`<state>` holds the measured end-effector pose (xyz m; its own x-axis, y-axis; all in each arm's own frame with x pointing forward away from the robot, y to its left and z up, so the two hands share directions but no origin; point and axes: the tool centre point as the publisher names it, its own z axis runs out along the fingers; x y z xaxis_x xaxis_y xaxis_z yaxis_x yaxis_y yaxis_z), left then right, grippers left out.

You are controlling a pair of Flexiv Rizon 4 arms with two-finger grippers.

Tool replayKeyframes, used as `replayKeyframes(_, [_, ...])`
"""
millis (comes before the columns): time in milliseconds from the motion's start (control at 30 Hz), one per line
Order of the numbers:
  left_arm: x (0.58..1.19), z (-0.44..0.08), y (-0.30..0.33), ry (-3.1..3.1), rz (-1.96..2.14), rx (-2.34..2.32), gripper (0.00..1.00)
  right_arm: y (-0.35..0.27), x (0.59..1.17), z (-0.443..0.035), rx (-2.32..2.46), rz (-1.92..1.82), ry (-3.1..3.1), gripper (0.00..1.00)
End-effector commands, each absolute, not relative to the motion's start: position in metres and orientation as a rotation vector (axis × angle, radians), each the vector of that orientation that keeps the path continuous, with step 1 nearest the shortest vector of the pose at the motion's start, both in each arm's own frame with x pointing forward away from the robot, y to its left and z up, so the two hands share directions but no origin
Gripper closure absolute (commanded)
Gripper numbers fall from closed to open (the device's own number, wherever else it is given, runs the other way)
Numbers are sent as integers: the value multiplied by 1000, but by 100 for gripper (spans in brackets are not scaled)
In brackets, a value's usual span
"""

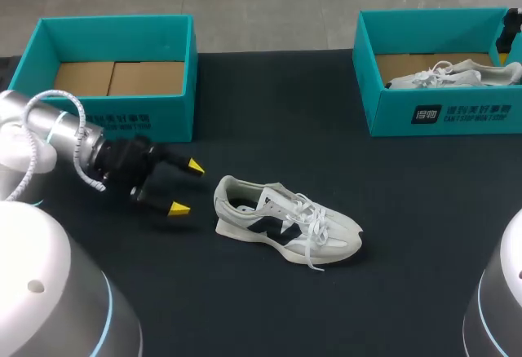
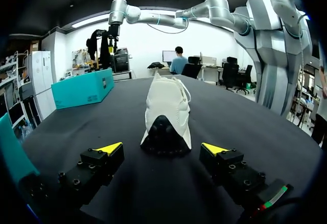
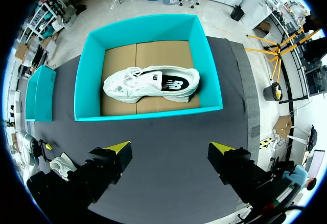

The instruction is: Take the shoe out of the shoebox, open the shoe tongue, remove and reinsert the insole, then place the shoe into the shoebox

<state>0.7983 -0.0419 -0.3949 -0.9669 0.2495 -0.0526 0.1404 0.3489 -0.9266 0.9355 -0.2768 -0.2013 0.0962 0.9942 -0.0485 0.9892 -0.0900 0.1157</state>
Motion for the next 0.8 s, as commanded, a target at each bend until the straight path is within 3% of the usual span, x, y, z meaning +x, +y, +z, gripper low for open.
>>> replayKeyframes(33, [809,-399,-49,-2430,1670,-446,0,-277,936,-201,2236,65,2035,0])
replayKeyframes(800, [797,-401,-88,-2266,1645,-545,0,-277,936,-201,2236,65,2035,0])
